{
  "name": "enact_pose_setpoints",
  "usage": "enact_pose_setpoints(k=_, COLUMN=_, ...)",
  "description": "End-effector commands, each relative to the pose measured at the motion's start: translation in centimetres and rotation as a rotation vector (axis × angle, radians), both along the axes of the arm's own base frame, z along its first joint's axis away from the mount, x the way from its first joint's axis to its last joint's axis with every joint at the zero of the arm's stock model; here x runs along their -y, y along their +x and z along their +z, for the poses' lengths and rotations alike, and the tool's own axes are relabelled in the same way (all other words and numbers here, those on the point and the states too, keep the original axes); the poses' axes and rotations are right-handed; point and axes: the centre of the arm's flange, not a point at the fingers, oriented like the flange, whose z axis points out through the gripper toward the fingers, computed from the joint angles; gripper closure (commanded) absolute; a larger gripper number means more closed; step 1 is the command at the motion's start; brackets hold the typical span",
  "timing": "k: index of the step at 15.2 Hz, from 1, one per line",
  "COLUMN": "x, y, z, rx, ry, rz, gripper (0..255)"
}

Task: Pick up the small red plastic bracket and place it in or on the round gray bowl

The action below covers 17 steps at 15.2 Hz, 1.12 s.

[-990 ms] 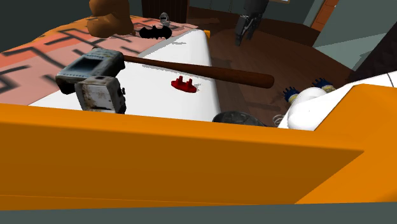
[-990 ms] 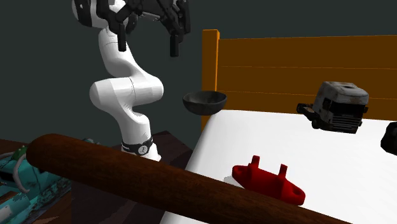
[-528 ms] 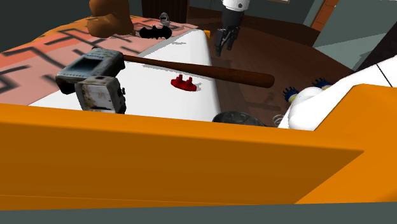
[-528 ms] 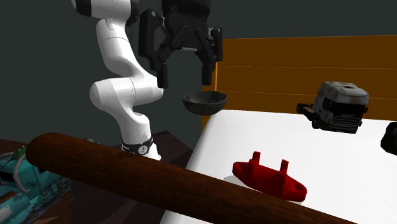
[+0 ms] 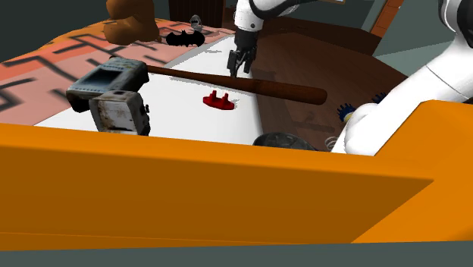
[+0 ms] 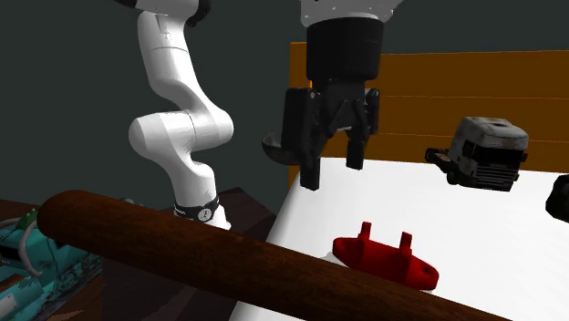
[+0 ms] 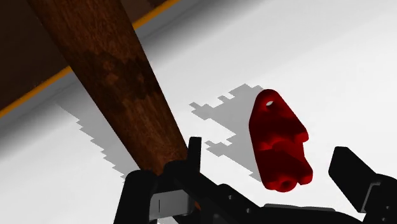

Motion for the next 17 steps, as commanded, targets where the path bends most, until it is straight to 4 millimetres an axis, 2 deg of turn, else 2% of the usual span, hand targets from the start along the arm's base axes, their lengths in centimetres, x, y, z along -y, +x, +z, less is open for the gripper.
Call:
enact_pose_setpoints(k=1, x=-1.1, y=1.7, z=-1.6, rx=-0.008, ry=0.011, rz=0.016, gripper=0)
enact_pose_setpoints(k=6, x=-4.1, y=5.6, z=-5.3, rx=-0.026, ry=0.034, rz=0.053, gripper=0)
enact_pose_setpoints(k=13, x=-4.2, y=5.6, z=-9.0, rx=-0.026, ry=0.034, rz=0.053, gripper=0)
enact_pose_setpoints(k=17, x=-4.2, y=5.6, z=-9.3, rx=-0.026, ry=0.034, rz=0.053, gripper=0)
